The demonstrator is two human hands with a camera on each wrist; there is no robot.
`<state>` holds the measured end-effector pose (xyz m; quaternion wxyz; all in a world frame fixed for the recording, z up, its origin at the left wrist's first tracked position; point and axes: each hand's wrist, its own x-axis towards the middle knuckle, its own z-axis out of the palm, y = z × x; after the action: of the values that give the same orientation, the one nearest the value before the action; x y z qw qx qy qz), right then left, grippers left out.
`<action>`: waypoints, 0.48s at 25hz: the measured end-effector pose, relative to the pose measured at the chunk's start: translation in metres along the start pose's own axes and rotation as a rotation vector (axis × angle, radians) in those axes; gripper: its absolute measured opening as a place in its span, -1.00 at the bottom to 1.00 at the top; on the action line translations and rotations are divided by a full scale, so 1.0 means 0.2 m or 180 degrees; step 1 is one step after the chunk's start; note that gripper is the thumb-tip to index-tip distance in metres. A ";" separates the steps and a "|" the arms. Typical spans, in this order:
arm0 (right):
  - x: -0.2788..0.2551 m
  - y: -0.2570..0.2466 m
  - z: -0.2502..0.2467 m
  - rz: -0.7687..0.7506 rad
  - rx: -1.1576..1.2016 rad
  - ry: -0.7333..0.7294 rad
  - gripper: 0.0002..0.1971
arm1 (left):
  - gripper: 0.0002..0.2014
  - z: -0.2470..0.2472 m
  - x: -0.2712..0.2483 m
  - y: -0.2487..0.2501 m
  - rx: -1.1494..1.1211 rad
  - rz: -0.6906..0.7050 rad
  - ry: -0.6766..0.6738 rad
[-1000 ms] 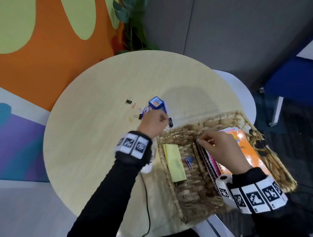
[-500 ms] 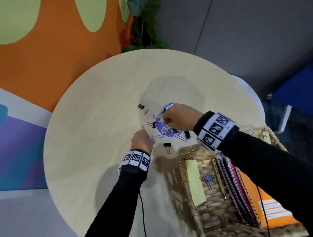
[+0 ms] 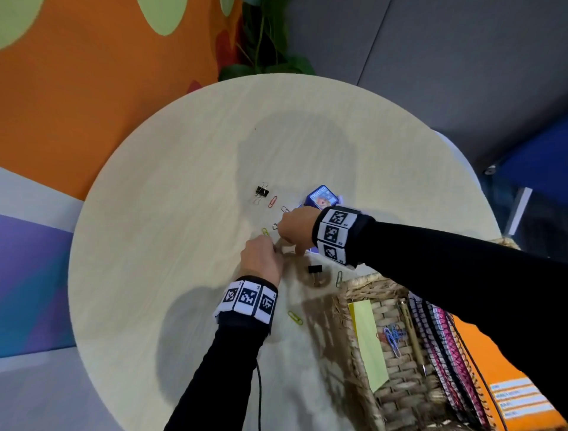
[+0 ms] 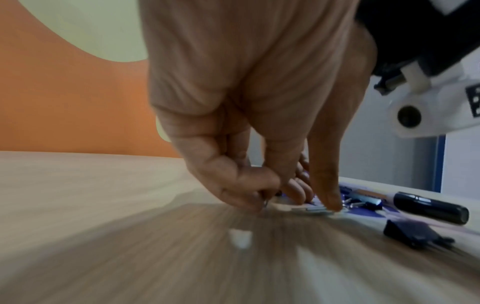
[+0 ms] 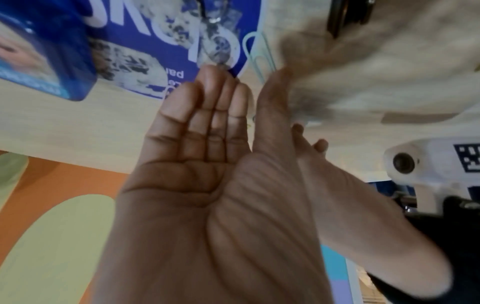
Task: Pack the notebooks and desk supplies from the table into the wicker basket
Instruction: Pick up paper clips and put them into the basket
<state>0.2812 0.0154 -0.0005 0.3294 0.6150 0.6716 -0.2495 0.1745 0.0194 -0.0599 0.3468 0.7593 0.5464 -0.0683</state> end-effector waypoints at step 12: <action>-0.18 0.01 -0.08 0.0160 0.0236 0.0395 -0.90 | -0.81 -0.10 -0.23 -0.11 -0.0521 0.0156 0.0224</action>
<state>0.2826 0.0042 0.0365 0.2703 0.6577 0.6655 -0.2271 0.1306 -0.0008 -0.0318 0.3899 0.7434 0.5433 0.0119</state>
